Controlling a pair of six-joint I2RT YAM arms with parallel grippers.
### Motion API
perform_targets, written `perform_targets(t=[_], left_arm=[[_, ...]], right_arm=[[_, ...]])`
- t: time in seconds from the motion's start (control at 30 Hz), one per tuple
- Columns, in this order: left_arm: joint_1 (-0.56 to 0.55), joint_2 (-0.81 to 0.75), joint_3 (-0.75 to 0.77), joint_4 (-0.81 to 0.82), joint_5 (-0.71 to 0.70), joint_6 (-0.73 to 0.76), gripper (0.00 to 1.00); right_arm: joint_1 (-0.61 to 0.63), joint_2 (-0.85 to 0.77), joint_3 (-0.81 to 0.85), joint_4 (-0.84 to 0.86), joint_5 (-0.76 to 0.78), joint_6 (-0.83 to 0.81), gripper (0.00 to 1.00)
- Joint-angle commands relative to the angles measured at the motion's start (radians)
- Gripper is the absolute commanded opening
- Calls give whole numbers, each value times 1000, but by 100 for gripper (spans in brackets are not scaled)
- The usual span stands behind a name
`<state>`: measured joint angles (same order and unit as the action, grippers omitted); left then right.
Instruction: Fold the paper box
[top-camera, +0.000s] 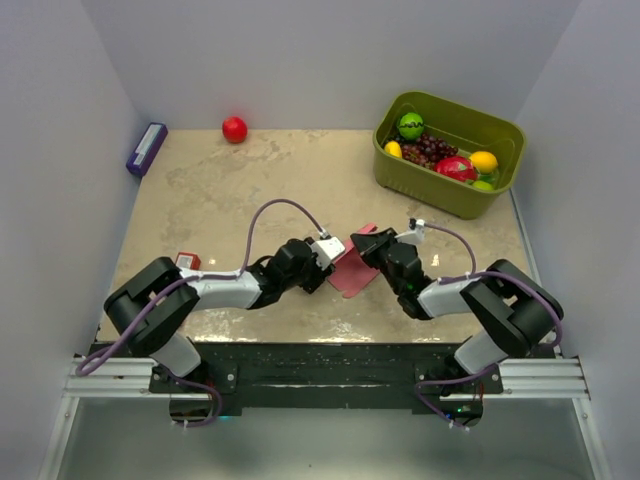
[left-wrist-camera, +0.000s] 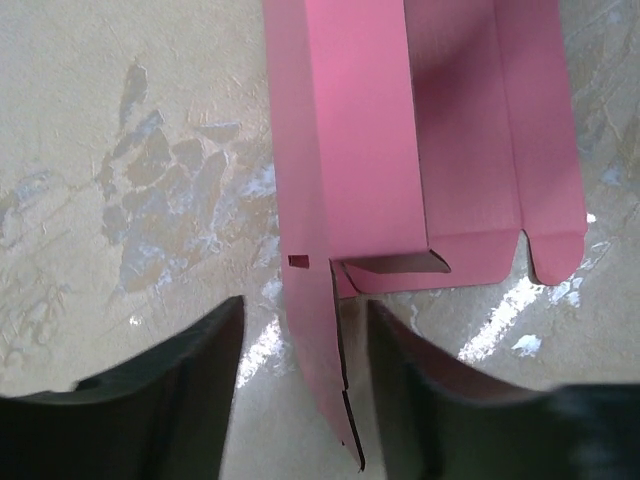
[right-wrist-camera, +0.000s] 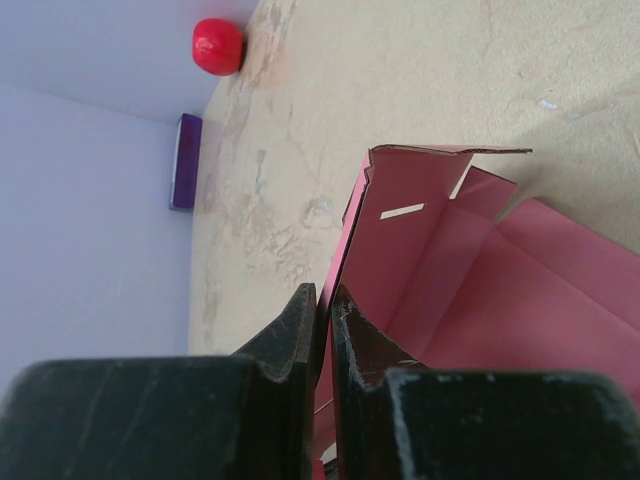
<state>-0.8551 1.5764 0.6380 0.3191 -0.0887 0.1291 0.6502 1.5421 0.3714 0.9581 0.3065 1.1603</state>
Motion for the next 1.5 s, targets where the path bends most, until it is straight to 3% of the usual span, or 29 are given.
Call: perform_targets(t=[0.0,0.17,0.43,0.77,1.0,1.2,1.37,1.47], left_arm=[[2,-64,12,40,4,-89,63],[4,-188,-73,89,39,-178,72],[91,-300,-152,120,78,-340,71],[151,-268,-159,21,-78,-560,72],[154,-158,-110,-26,9,-525,71],[151,-33,-37,-37,107,-473,59],[142,0,-20,-35,90,-460,55],[140,-61,-75,4,29,-483,59]], right_arm=[[6,16,29,-70,85,-47,0],[8,15,63,-177,97,-45,0],[8,44,119,-266,118,-56,0],[9,85,138,-291,118,-54,0],[8,101,149,-302,117,-53,0],[9,95,149,-303,114,-51,0],[9,87,147,-309,115,-51,0],[11,84,146,-311,115,-50,0]])
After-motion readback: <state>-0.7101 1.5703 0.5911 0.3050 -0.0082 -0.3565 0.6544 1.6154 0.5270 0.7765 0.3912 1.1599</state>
